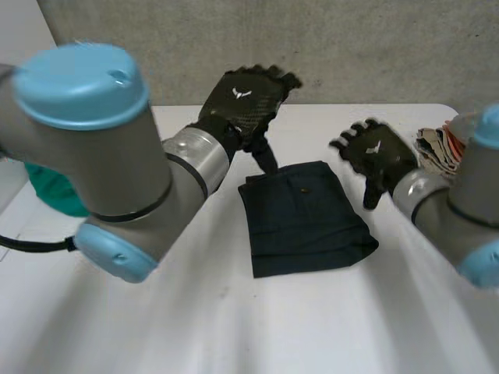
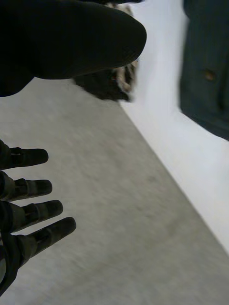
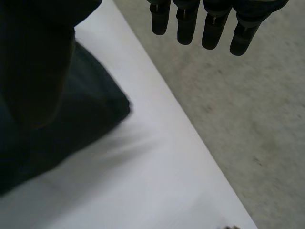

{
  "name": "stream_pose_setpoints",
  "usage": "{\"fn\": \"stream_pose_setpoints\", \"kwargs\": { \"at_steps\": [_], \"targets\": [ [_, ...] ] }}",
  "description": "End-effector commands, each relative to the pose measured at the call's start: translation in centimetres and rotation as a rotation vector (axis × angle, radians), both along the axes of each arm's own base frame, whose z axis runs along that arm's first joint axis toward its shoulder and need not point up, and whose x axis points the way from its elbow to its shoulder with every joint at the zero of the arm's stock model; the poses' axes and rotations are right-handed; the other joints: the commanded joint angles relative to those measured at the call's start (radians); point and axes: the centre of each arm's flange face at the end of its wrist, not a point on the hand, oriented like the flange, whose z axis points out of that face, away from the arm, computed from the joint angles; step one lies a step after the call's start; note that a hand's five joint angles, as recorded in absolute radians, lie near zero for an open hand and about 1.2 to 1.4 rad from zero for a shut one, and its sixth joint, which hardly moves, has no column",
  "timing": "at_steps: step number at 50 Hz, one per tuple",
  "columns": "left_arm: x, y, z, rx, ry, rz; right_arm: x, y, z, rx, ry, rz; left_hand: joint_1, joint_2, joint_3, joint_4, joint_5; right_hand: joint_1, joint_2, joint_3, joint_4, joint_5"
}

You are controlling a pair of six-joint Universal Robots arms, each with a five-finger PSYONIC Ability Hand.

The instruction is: Fold the laundry.

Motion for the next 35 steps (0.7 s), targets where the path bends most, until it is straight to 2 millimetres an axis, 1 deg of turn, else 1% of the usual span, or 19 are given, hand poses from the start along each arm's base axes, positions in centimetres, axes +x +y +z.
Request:
{"fn": "stream_pose_setpoints", "kwargs": {
  "at_steps": [1, 2, 4, 7, 11, 12, 14, 19, 26, 28, 29, 30, 31, 34, 35],
  "targets": [
    [1.0, 1.6, 1.1, 0.003, -0.007, -0.191, -0.2, 6.1, -4.5, 0.184, -0.004, 0.076, -0.050, -0.044, -0.045, -0.039, -0.045, -0.017, -0.015, -0.030, -0.036, -0.042],
    [1.4, 1.9, 1.2, 0.009, -0.013, -0.220, -0.2, 6.6, -5.0, 0.201, -0.016, 0.075, -0.050, -0.044, -0.045, -0.039, -0.045, -0.017, -0.015, -0.030, -0.036, -0.042],
    [1.7, 2.3, 1.1, 0.019, -0.017, -0.251, -0.2, 7.3, -6.0, 0.217, -0.052, 0.074, -0.050, -0.044, -0.045, -0.039, -0.045, -0.017, -0.015, -0.030, -0.036, -0.042],
    [1.9, 3.0, 0.8, 0.044, -0.018, -0.305, -0.1, 7.4, -6.7, 0.183, -0.090, 0.070, -0.050, -0.044, -0.045, -0.039, -0.045, -0.017, -0.015, -0.030, -0.036, -0.042],
    [1.9, 3.3, 0.0, 0.084, -0.017, -0.323, 0.1, 6.6, -7.5, 0.109, -0.132, 0.064, -0.050, -0.044, -0.045, -0.039, -0.045, -0.017, -0.015, -0.030, -0.036, -0.042],
    [1.9, 3.3, -0.1, 0.089, -0.016, -0.325, 0.2, 6.3, -8.5, 0.103, -0.135, 0.066, -0.050, -0.044, -0.045, -0.039, -0.045, -0.017, -0.015, -0.030, -0.036, -0.042],
    [2.0, 3.5, -0.5, 0.102, -0.019, -0.328, 0.5, 5.8, -9.2, 0.085, -0.142, 0.064, -0.050, -0.044, -0.045, -0.039, -0.045, -0.017, -0.015, -0.030, -0.036, -0.042],
    [1.9, 3.8, -0.9, 0.113, -0.022, -0.334, 1.5, 4.0, -9.5, -0.011, -0.160, 0.055, -0.050, -0.044, -0.045, -0.039, -0.045, -0.017, -0.015, -0.030, -0.036, -0.042],
    [1.9, 3.8, -0.9, 0.113, -0.020, -0.335, 2.7, 1.9, -10.3, -0.033, -0.177, 0.054, -0.050, -0.044, -0.045, -0.039, -0.045, -0.008, -0.006, -0.021, -0.026, -0.032],
    [1.9, 3.8, -0.9, 0.113, -0.020, -0.335, 3.2, 1.3, -10.3, -0.042, -0.183, 0.061, -0.050, -0.044, -0.045, -0.039, -0.045, 0.498, 0.500, 0.485, 0.480, 0.474],
    [1.8, 3.8, -0.9, 0.112, -0.020, -0.335, 3.2, 1.0, -10.1, -0.049, -0.187, 0.060, -0.050, -0.044, -0.045, -0.039, -0.045, 0.713, 0.715, 0.700, 0.694, 0.689],
    [1.8, 3.8, -0.9, 0.112, -0.020, -0.335, 3.3, 0.9, -10.0, -0.053, -0.191, 0.062, -0.050, -0.044, -0.045, -0.039, -0.045, 1.000, 1.002, 0.987, 0.981, 0.976],
    [1.8, 3.8, -0.9, 0.112, -0.020, -0.335, 3.4, 0.7, -9.6, -0.066, -0.200, 0.072, -0.050, -0.044, -0.045, -0.039, -0.045, 1.202, 1.204, 1.189, 1.184, 1.178],
    [1.8, 3.8, -0.7, 0.105, -0.016, -0.337, 3.7, 0.1, -8.7, -0.092, -0.223, 0.075, -0.050, -0.044, -0.045, -0.039, -0.045, 1.204, 1.206, 1.191, 1.186, 1.180],
    [1.8, 3.8, -0.7, 0.102, -0.015, -0.335, 3.8, -0.5, -7.8, -0.117, -0.242, 0.074, -0.050, -0.044, -0.045, -0.039, -0.045, 1.204, 1.206, 1.191, 1.186, 1.180]
  ]
}}
